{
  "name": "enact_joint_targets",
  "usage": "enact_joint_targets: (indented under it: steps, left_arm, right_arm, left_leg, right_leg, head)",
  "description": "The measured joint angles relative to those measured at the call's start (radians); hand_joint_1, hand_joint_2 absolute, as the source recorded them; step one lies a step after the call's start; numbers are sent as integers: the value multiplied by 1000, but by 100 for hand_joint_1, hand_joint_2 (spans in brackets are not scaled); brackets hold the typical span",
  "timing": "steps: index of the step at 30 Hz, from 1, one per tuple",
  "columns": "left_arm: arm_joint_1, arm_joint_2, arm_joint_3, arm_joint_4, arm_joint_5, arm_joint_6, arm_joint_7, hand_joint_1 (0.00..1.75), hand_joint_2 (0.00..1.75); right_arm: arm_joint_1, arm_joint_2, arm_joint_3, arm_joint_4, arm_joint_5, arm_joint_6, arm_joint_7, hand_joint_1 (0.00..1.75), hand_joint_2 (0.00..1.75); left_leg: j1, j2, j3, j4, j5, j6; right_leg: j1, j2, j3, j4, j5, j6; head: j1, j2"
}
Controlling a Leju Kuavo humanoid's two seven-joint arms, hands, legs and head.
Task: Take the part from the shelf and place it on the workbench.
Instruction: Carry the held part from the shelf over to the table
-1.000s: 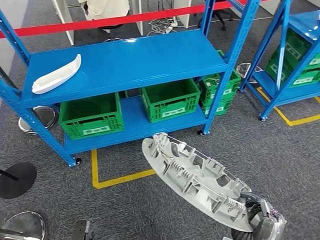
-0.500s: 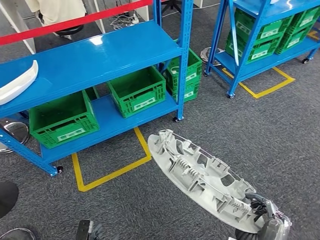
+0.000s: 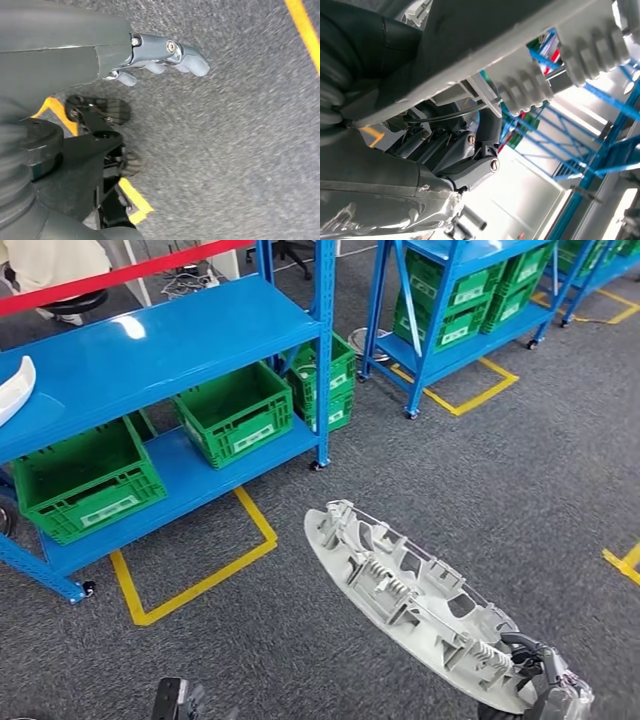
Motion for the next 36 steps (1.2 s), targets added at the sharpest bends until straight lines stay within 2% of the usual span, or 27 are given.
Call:
enact_joint_targets:
  steps: [1,2,3,4,6,7,8,10,11,13,14,15,16,17,18,20,22,23,25,26,27,29,31,32,33,35,36]
  left_arm:
    - [0,1,0,0,0,0,0,0,175]
    - [0,1,0,0,0,0,0,0,175]
    - [-1,2,0,0,0,0,0,0,175]
    - [-2,2,0,0,0,0,1,0,175]
    - [-4,2,0,0,-2,0,3,0,175]
    - [-5,3,0,0,-2,1,4,0,175]
    - [-5,3,0,0,-4,1,5,0,175]
    - [-3,1,0,0,-6,1,7,0,175]
    - [-2,0,0,0,-7,1,8,0,175]
    - [1,-1,0,0,-10,1,9,0,175]
    - [1,-1,-1,0,-13,1,10,0,175]
    - [1,-1,-1,0,-16,1,10,0,175]
    - [1,-1,-2,0,-20,2,10,0,175]
    - [1,-1,-4,0,-24,2,10,0,175]
    - [1,-1,-6,0,-27,2,10,0,175]
    - [-1,-1,-12,0,-32,3,10,0,175]
    - [-3,-2,-16,0,-36,3,10,0,175]
    - [-5,-3,-18,0,-38,3,10,0,175]
    - [-5,-6,-20,0,-43,3,10,0,175]
    - [-5,-8,-21,0,-46,3,10,0,175]
    - [-4,-10,-23,0,-49,3,10,0,175]
    - [-1,-10,-25,0,-54,3,10,0,175]
    - [3,-8,-25,0,-58,3,11,0,175]
    - [4,-8,-25,0,-59,3,11,0,175]
    - [3,-8,-26,0,-60,3,12,0,175]
    - [2,-7,-28,0,-61,3,13,0,175]
    - [1,-6,-29,0,-61,3,14,0,175]
  right_arm:
    - [0,0,0,0,0,0,0,175,175]
    - [0,0,-1,0,-1,0,0,175,175]
    - [0,0,-2,0,-1,0,0,175,175]
    - [0,0,-2,0,-1,0,0,175,175]
    - [-2,0,-3,-3,-2,0,0,175,175]
    - [-3,1,-3,-6,-2,0,0,175,175]
    - [-4,2,-3,-8,-3,0,0,175,175]
    - [-2,3,-4,-11,-4,0,0,175,175]
    - [-1,4,-5,-12,-5,0,0,175,175]
    - [-1,5,-6,-13,-5,0,0,175,175]
    - [-2,6,-6,-15,-4,0,0,175,175]
    - [-2,6,-8,-17,-2,0,0,175,175]
    - [-2,7,-10,-19,4,0,0,175,175]
    - [-1,7,-13,-24,14,0,0,175,175]
    - [-1,8,-17,-29,26,0,0,175,175]
    - [-2,10,-24,-41,50,0,0,175,175]
    - [-3,15,-33,-54,71,0,0,175,175]
    - [-3,19,-39,-64,83,0,0,175,175]
    - [-6,28,-60,-89,103,0,0,175,175]
    - [-9,31,-74,-103,107,0,0,175,175]
    - [-15,34,-90,-118,107,0,0,175,175]
    - [-36,35,-127,-147,104,0,0,175,175]
    - [-55,36,-168,-173,102,0,1,175,175]
    - [-62,36,-186,-185,104,0,1,175,175]
    - [-67,36,-203,-196,108,0,1,175,175]
    - [-76,36,-222,-214,118,0,1,175,175]
    - [-81,36,-228,-221,124,0,1,175,175]
  left_leg:
    - [-1,15,-15,1,11,-1]
    - [-2,29,-30,2,22,-3]
    - [-2,42,-44,4,32,-6]
    - [-3,53,-55,5,41,-9]
    - [-5,70,-70,8,60,-20]
    - [-5,78,-74,8,70,-26]
    - [-3,87,-77,6,80,-31]
    - [3,93,-82,6,88,-43]
    - [6,76,-88,19,64,-49]
    - [8,21,-112,103,-35,-56]
    - [7,0,-128,170,-90,-56]
    - [4,-11,-141,235,-123,-54]
    - [2,-16,-145,281,-129,-51]
    - [-1,-19,-136,298,-113,-46]
    - [-4,-22,-110,280,-81,-41]
    - [-7,-53,-16,156,-38,-27]
    - [-6,-89,69,21,-52,-19]
    - [-7,-95,88,-13,-64,-18]
    - [-7,-77,88,-28,-60,-14]
    - [-6,-65,86,-29,-53,-9]
    - [-4,-53,81,-31,-46,-4]
    - [-4,-26,71,-31,-36,1]
    - [-4,4,61,-30,-28,-2]
    - [-3,17,57,-30,-25,-4]
    - [-3,30,55,-29,-23,-7]
    - [-2,52,54,-25,-22,-16]
    - [-4,61,53,-21,-24,-22]
  right_leg:
    - [-2,-3,4,41,-3,3]
    - [-4,-5,24,49,16,5]
    - [-6,-10,63,21,45,7]
    - [-7,-24,118,-40,65,8]
    - [-2,-60,236,-197,54,5]
    - [2,-71,266,-250,39,0]
    - [8,-72,275,-279,30,-9]
    - [13,-55,250,-282,46,-32]
    - [13,-45,238,-282,57,-44]
    - [12,-23,210,-283,84,-61]
    - [13,-11,195,-282,97,-66]
    - [14,2,179,-282,110,-68]
    - [16,15,163,-281,123,-69]
    - [17,28,146,-280,137,-69]
    - [18,41,131,-280,150,-68]
    - [19,66,106,-277,172,-64]
    - [20,85,89,-273,191,-56]
    - [20,94,84,-272,200,-51]
    - [17,103,75,-273,213,-40]
    - [16,89,65,-262,205,-35]
    - [16,65,48,-230,181,-30]
    - [11,15,-3,-99,101,-18]
    - [2,-1,-39,23,44,-5]
    - [-2,-5,-30,33,40,0]
    - [-6,-10,3,-2,53,4]
    - [-11,-42,105,-144,89,11]
    - [-13,-59,146,-204,100,8]
  head:
    - [0,0]
    - [0,0]
    - [0,0]
    - [0,0]
    - [-1,0]
    - [-1,0]
    - [-1,0]
    - [-1,0]
    - [-2,0]
    - [-5,0]
    - [-8,0]
    - [-10,0]
    - [-11,0]
    - [-11,0]
    - [-11,0]
    - [-11,0]
    - [-10,0]
    - [-10,0]
    - [-10,0]
    - [-8,0]
    - [-5,0]
    - [1,0]
    - [2,0]
    - [3,0]
    - [2,0]
    - [3,0]
    - [3,0]
